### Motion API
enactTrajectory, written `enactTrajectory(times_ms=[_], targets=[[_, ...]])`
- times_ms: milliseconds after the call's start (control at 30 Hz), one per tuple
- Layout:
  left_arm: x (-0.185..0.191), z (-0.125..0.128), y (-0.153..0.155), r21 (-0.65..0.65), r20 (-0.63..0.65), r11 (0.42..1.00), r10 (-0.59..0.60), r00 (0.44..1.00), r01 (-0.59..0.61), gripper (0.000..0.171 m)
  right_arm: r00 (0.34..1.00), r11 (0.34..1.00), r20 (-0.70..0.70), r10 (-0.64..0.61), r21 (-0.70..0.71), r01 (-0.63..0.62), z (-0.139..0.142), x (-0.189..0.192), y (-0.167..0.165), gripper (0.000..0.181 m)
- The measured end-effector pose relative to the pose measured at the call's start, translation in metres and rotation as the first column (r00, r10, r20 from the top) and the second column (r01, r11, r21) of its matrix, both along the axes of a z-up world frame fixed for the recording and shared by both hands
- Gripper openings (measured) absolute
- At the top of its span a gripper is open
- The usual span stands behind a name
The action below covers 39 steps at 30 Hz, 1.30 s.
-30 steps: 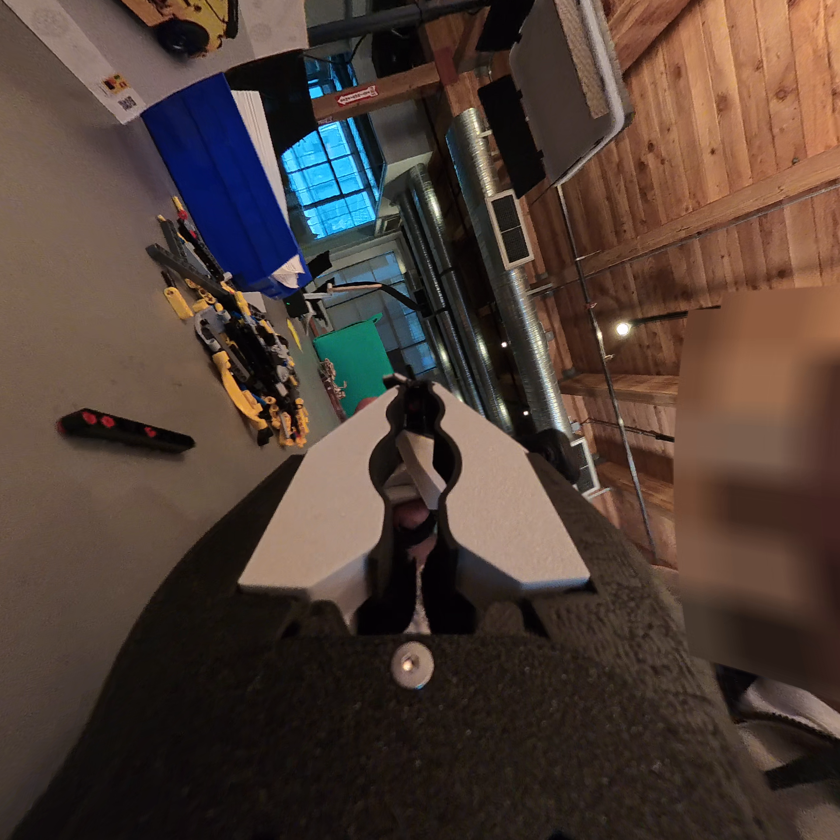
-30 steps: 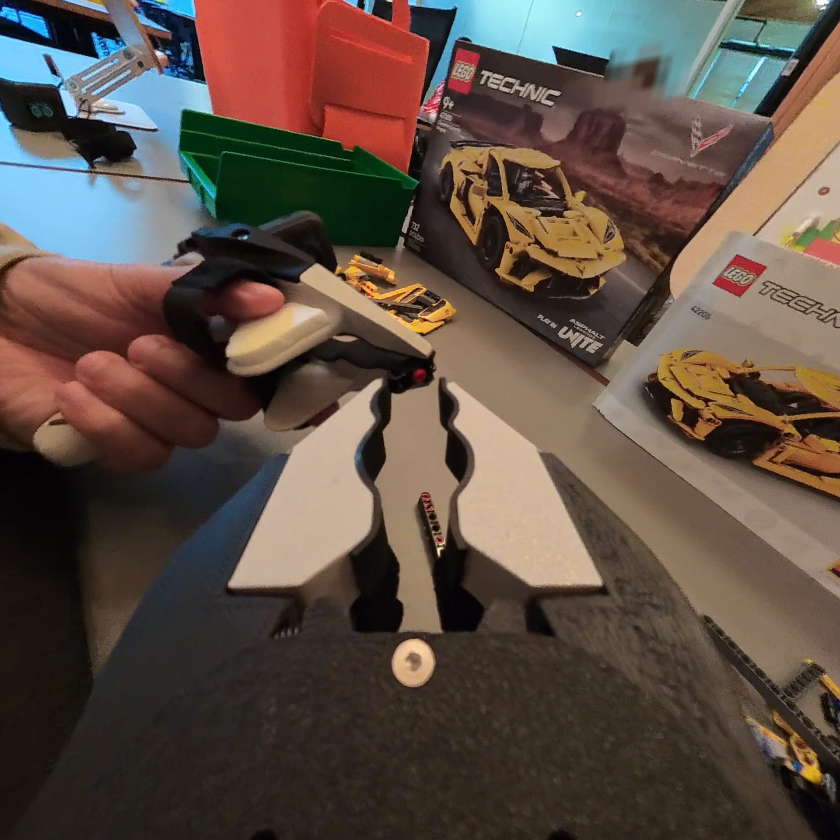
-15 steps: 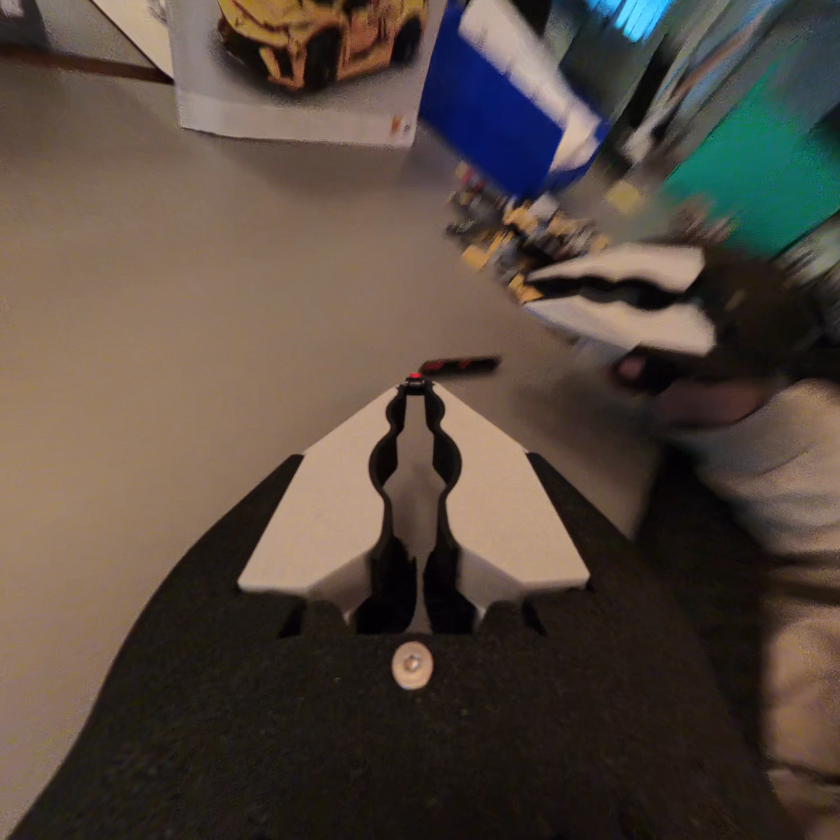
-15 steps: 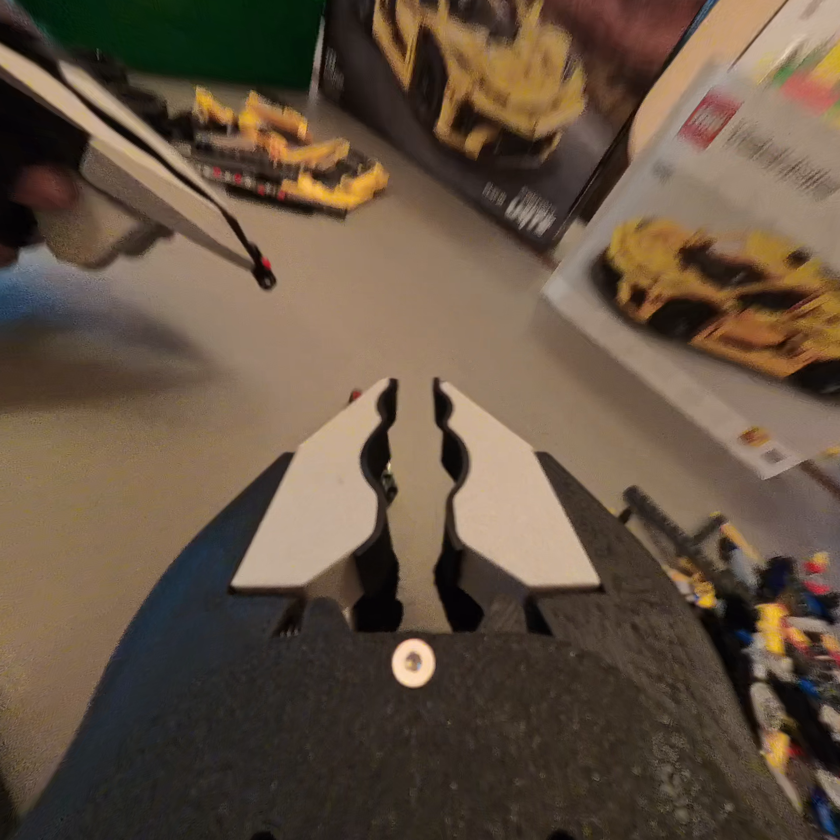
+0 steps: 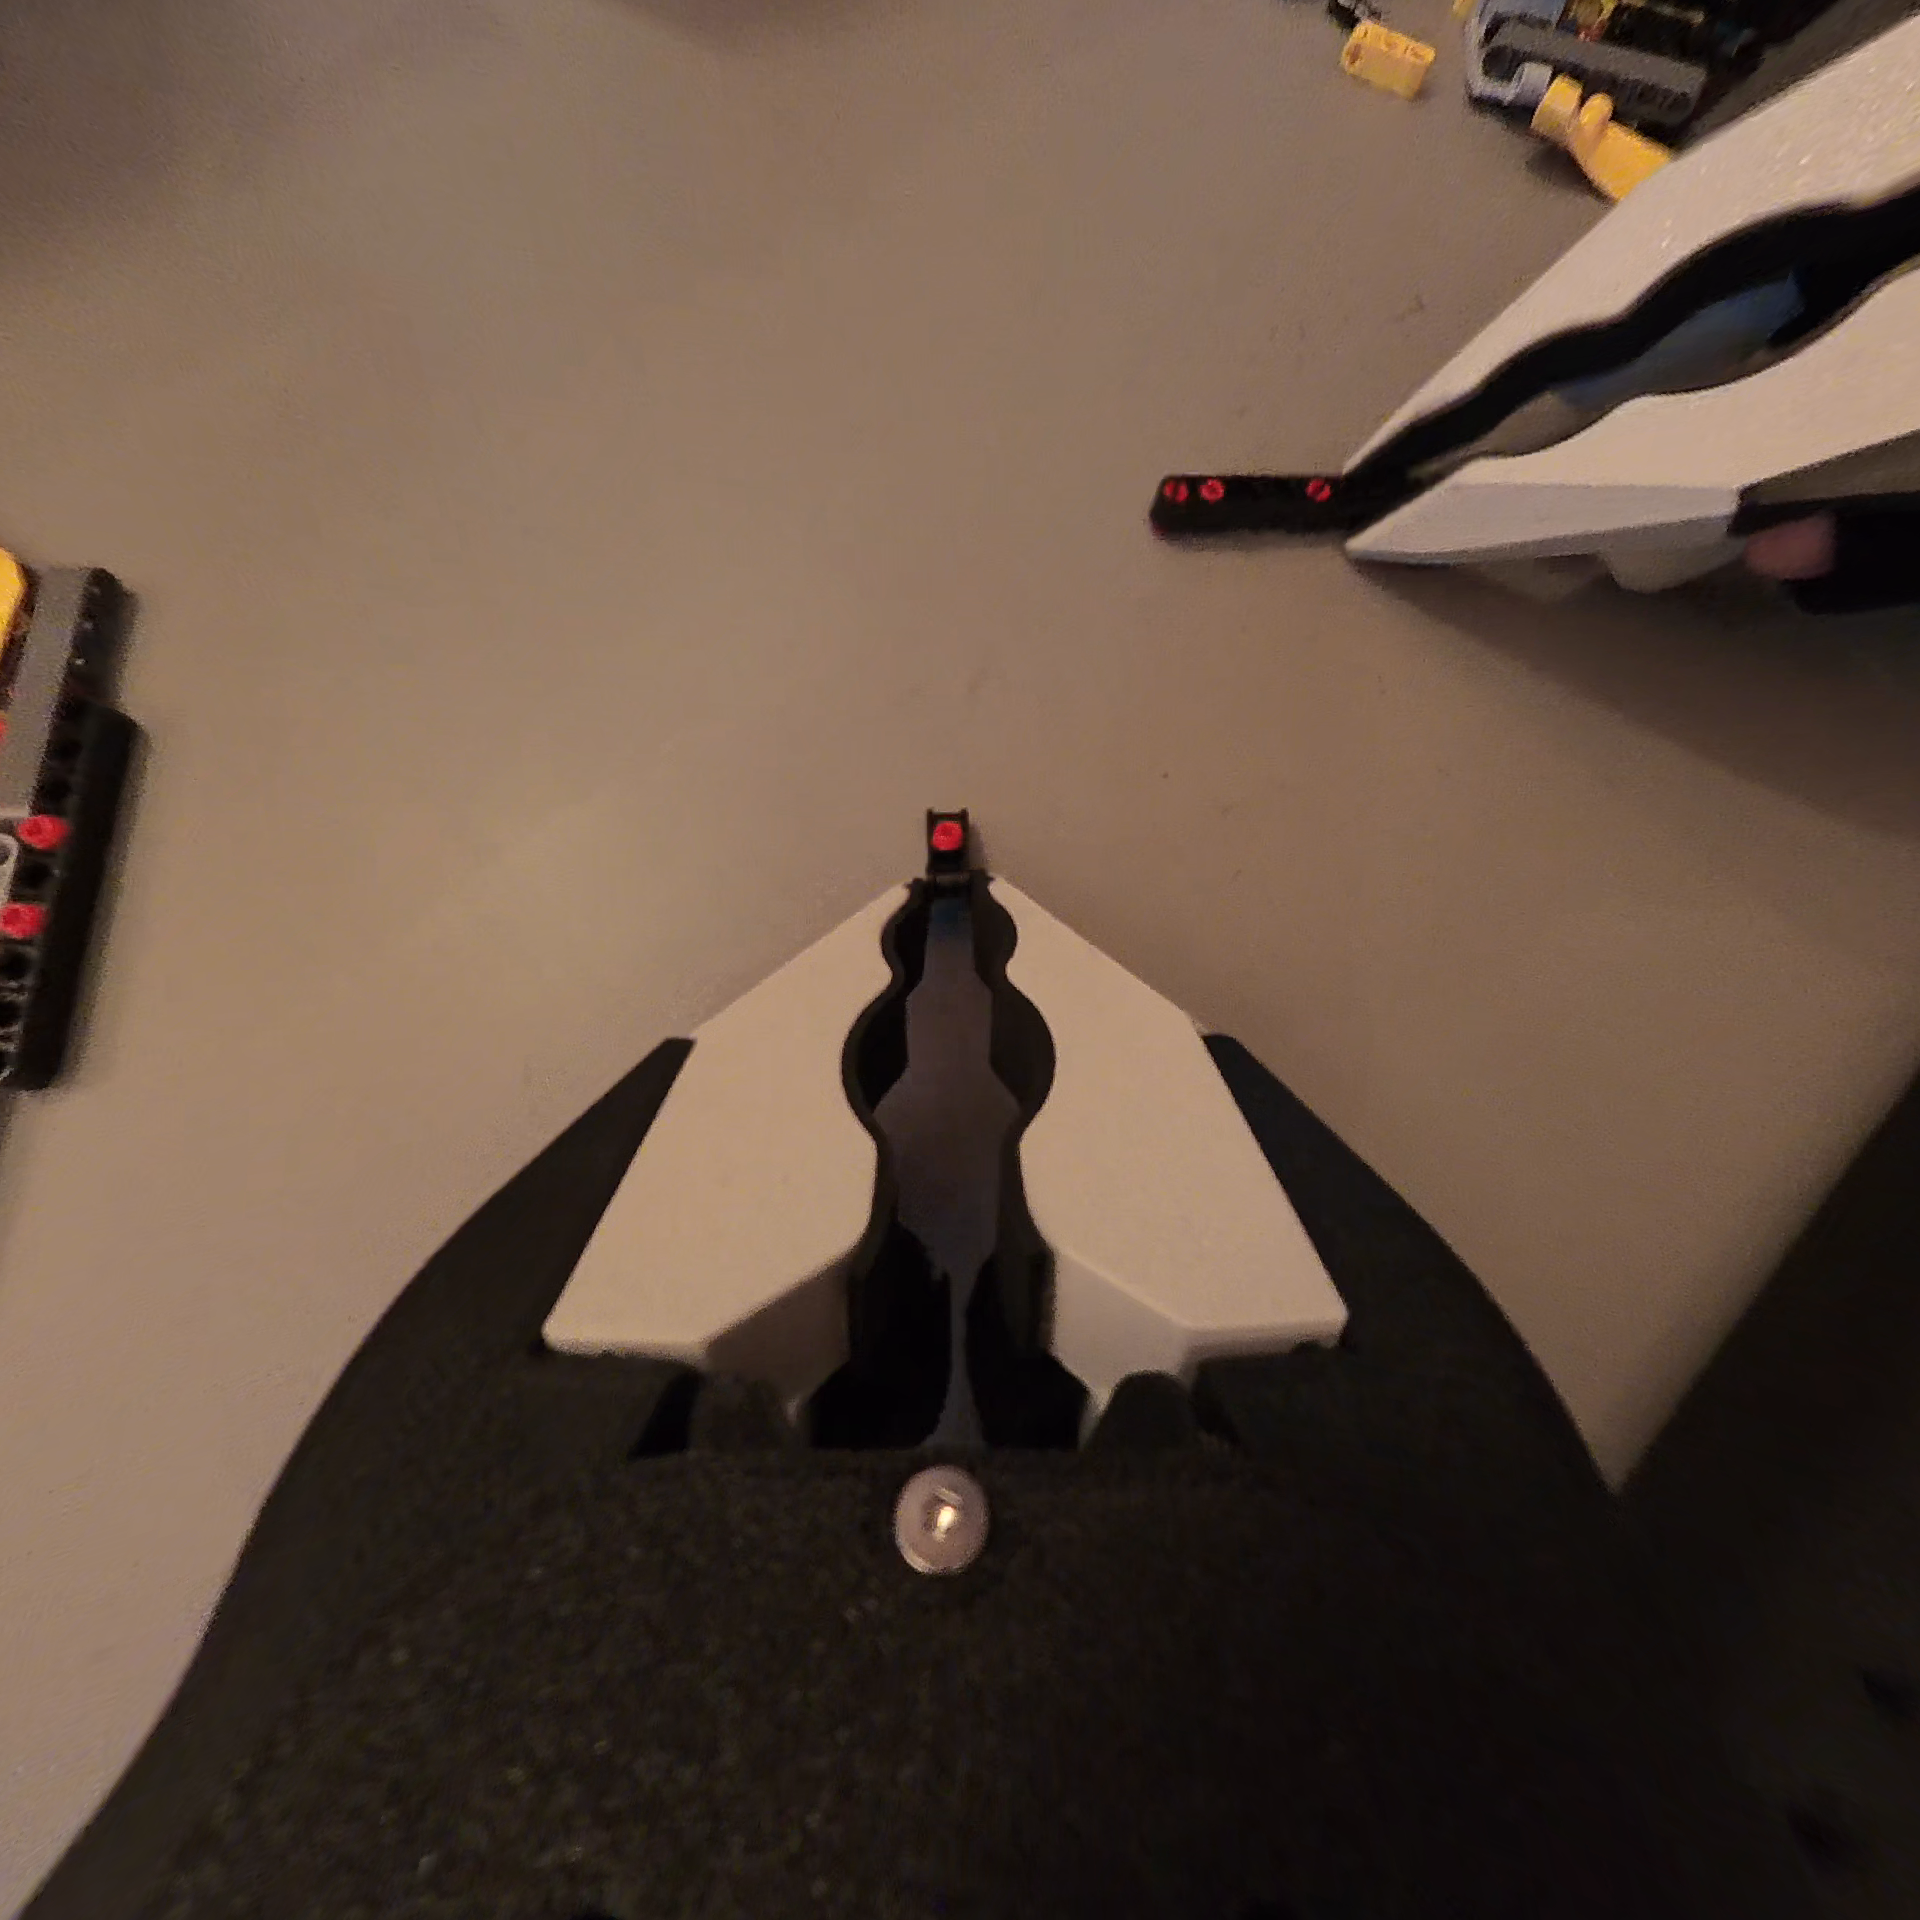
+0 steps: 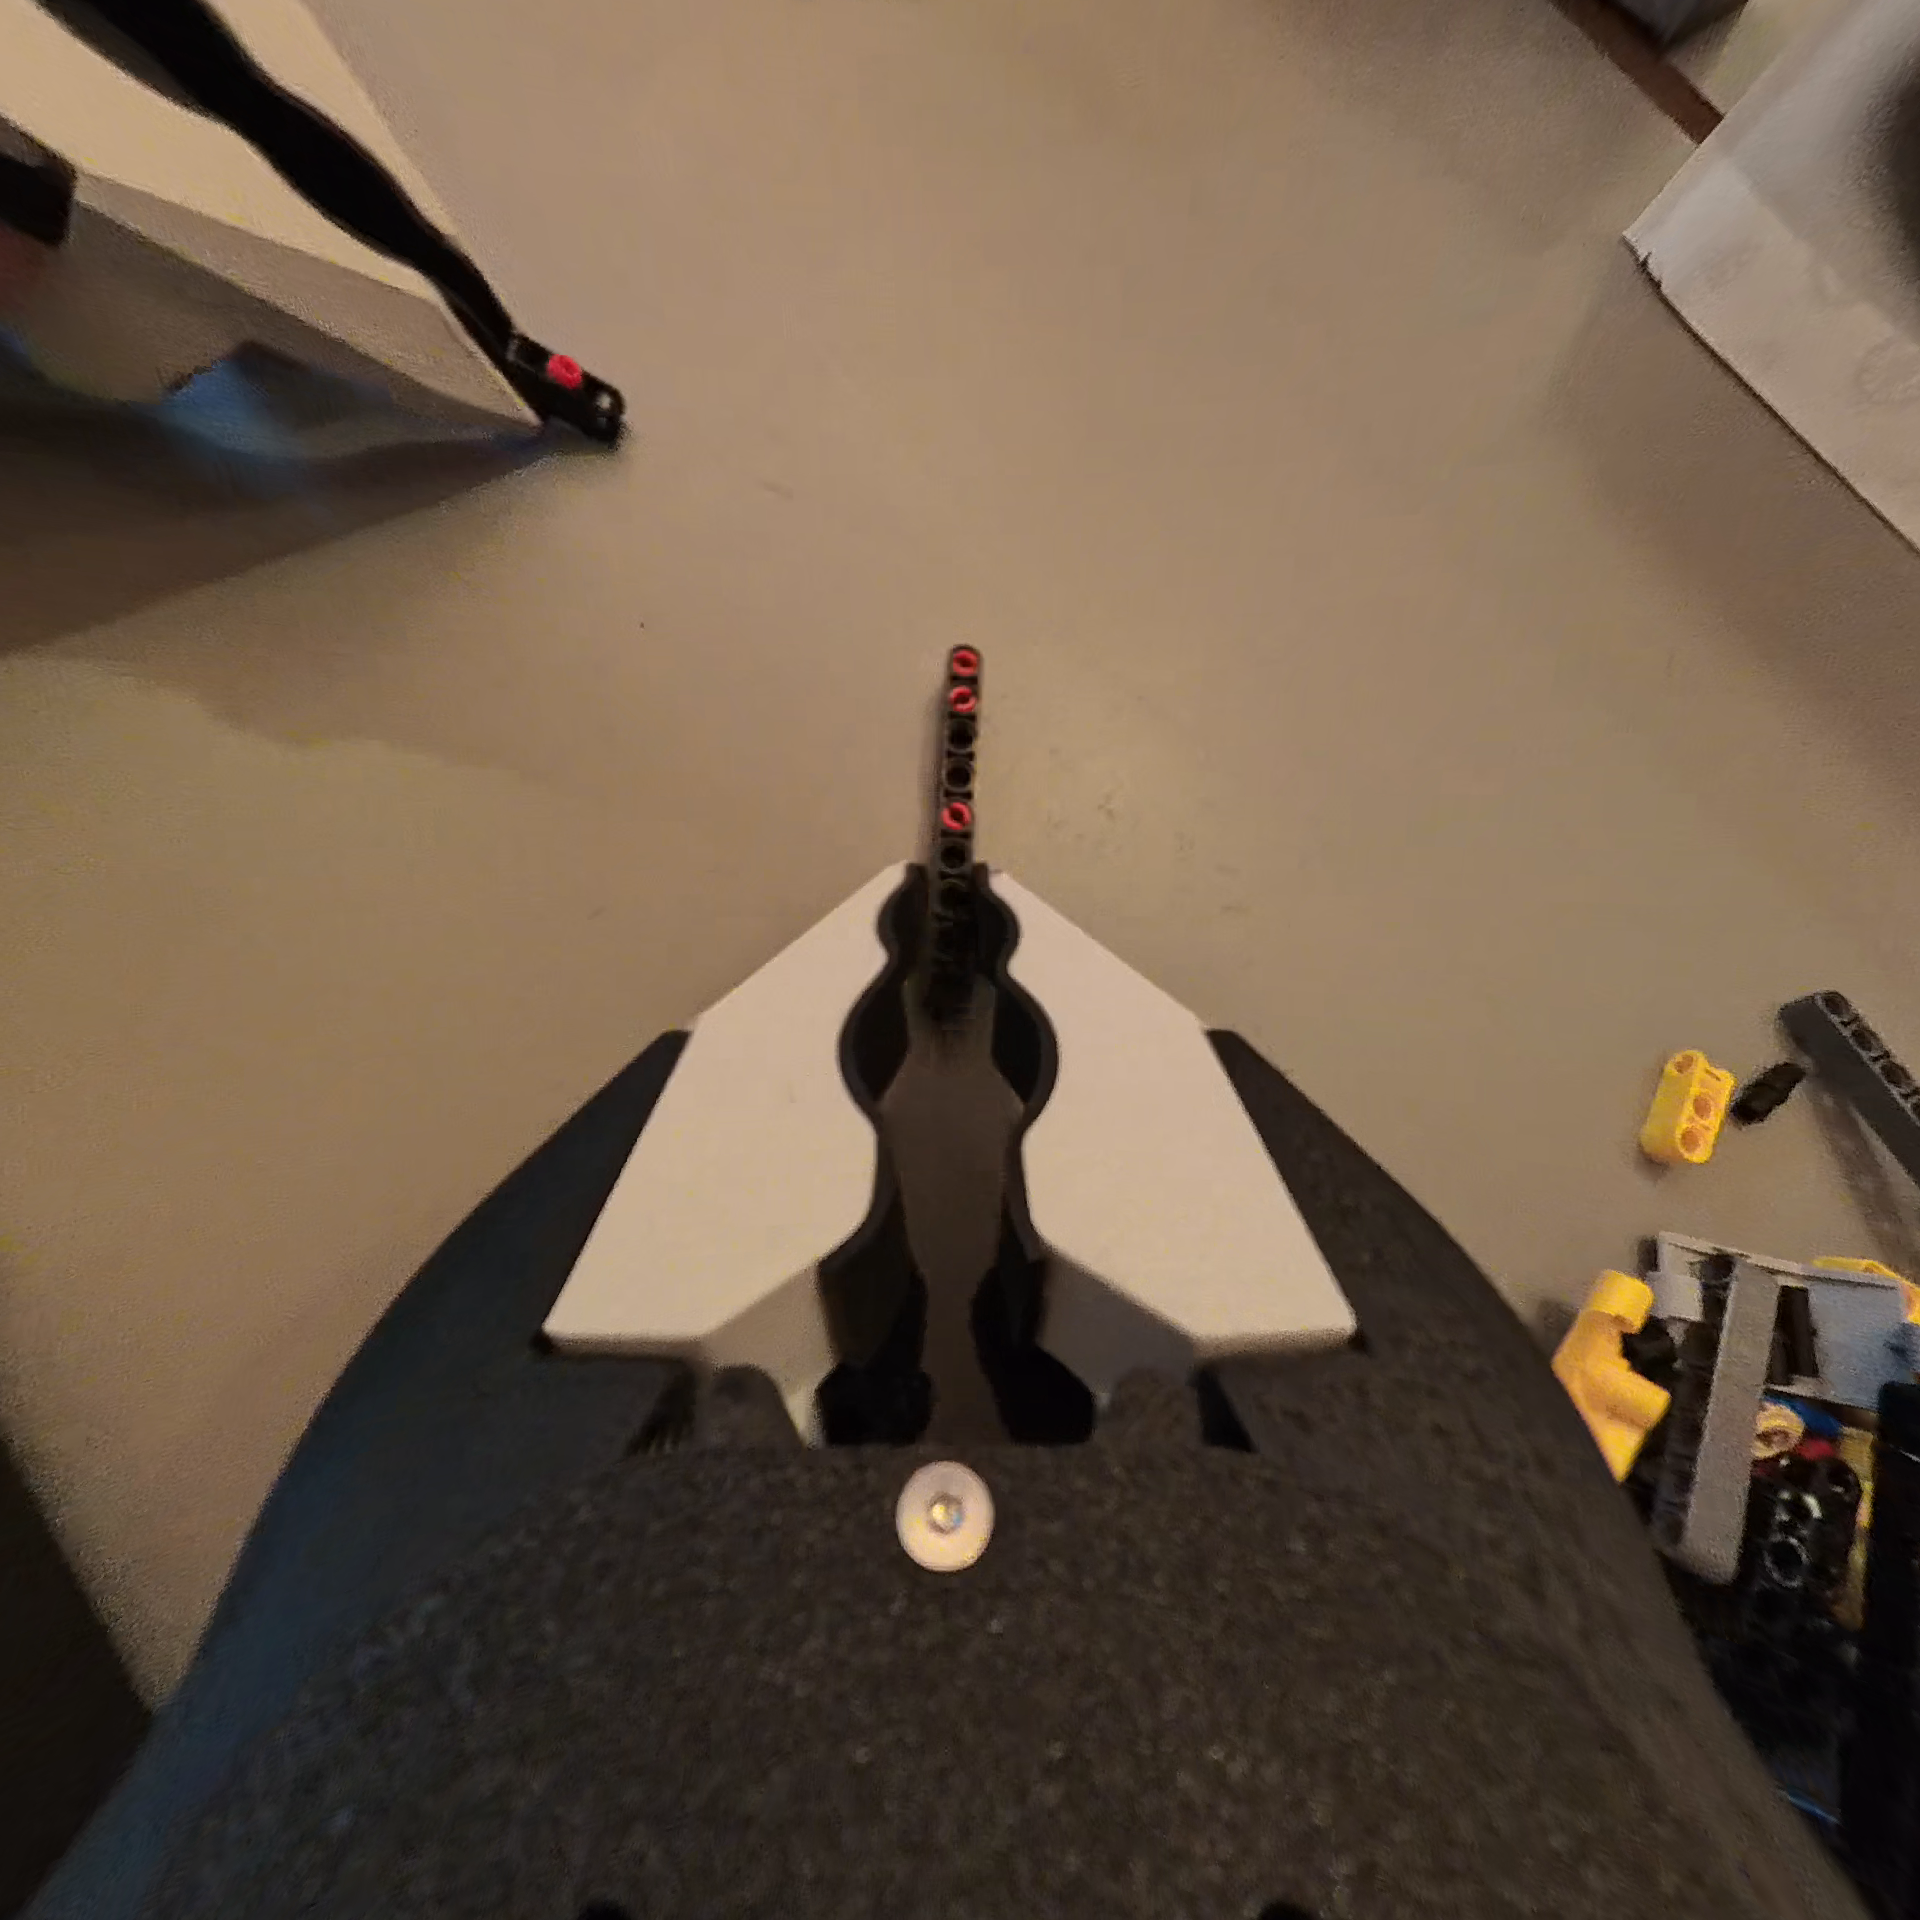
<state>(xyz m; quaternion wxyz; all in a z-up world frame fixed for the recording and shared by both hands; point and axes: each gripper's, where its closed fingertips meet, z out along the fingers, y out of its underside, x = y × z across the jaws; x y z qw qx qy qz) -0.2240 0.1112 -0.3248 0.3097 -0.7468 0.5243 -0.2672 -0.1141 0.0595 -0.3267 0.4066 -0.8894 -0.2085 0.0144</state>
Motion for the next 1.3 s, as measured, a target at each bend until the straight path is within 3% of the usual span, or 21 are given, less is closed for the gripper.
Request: enactTrajectory(times_ms=[100, 200, 267, 433, 533, 733, 833, 933, 1067, 1300], targets=[[-0.002, 0.001, -0.003, -0.027, 0.004, 1.0, 0.005, 1.0, -0.005, 0.01, 0.999, 1.0, -0.047, 0.005, -0.015, -0.006, 0.0, -0.003, 0.001, 0.006], [-0.005, 0.006, -0.006, -0.081, 0.041, 0.996, 0.03, 0.999, -0.027, 0.031, 0.991, 0.999, -0.13, 0.04, -0.028, -0.044, 0.005, -0.019, 0.007, 0.006], [-0.012, 0.017, -0.004, -0.112, 0.106, 0.993, 0.053, 0.993, -0.041, 0.032, 0.973, 0.995, -0.215, 0.08, -0.047, -0.092, 0.009, -0.038, 0.015, 0.006], [-0.074, 0.028, 0.047, -0.071, 0.137, 0.966, 0.257, 0.957, -0.249, 0.032, 0.973, 0.97, -0.183, 0.143, -0.171, -0.175, 0.0, -0.07, 0.029, 0.006], [-0.109, 0.025, 0.067, -0.131, 0.138, 0.937, 0.34, 0.93, -0.324, 0.031, 0.965, 0.969, -0.236, 0.118, -0.186, -0.164, 0.0, -0.087, 0.033, 0.006], [-0.132, 0.03, 0.094, -0.1, 0.177, 0.932, 0.361, 0.915, -0.349, 0.031, 0.915, 0.956, -0.399, 0.059, -0.241, -0.167, 0.002, -0.13, 0.065, 0.009], [-0.129, 0.041, 0.102, -0.058, 0.275, 0.938, 0.345, 0.898, -0.343, 0.03, 0.891, 0.957, -0.444, 0.091, -0.21, -0.202, 0.031, -0.135, 0.091, 0.023], [-0.123, 0.055, 0.101, -0.049, 0.386, 0.944, 0.32, 0.865, -0.327, 0.028, 0.911, 0.967, -0.373, 0.173, -0.112, -0.229, 0.05, -0.138, 0.139, 0.035], [-0.129, 0.069, 0.108, 0.001, 0.465, 0.932, 0.321, 0.825, -0.363, 0.025, 0.924, 0.956, -0.307, 0.228, -0.108, -0.272, 0.021, -0.167, 0.193, 0.044], [-0.139, 0.087, 0.108, -0.058, 0.591, 0.937, 0.311, 0.744, -0.346, 0.023, 0.957, 0.965, -0.169, 0.237, -0.076, -0.253, 0.007, -0.181, 0.217, 0.027]])
